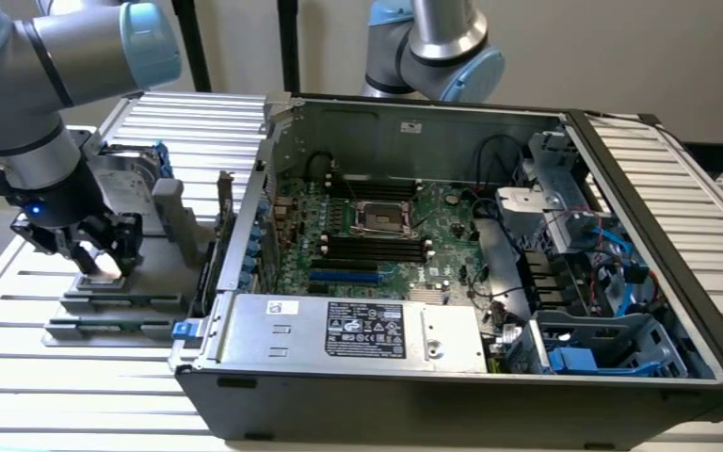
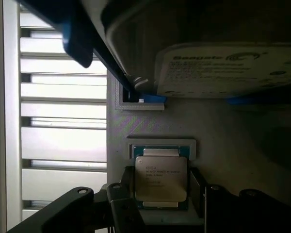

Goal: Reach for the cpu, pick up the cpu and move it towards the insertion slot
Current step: 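Pick up the cpu and move it towards the insertion slot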

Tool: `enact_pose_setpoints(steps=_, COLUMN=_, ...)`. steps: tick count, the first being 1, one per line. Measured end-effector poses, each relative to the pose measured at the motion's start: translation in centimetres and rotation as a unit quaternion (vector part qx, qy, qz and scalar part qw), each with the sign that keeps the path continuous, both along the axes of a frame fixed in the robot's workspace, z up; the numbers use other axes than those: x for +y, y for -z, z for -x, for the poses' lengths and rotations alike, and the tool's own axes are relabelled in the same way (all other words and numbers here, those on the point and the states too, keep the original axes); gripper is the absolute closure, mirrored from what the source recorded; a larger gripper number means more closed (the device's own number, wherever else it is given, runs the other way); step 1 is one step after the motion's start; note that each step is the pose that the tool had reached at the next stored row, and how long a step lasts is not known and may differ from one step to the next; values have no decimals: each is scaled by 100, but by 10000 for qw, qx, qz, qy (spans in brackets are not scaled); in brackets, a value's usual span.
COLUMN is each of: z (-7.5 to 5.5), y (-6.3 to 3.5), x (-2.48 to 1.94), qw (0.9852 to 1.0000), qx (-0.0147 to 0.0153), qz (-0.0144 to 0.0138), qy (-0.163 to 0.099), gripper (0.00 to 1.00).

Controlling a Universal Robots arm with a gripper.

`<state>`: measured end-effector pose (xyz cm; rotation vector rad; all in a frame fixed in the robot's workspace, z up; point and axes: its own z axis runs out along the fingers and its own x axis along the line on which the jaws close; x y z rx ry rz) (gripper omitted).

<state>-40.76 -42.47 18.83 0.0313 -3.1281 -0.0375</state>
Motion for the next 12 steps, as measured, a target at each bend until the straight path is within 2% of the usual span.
enact_pose_setpoints(steps=12, z=-44, y=-527, x=0, qw=10000, qx=2, qz=-3, qy=-1, gripper=45)
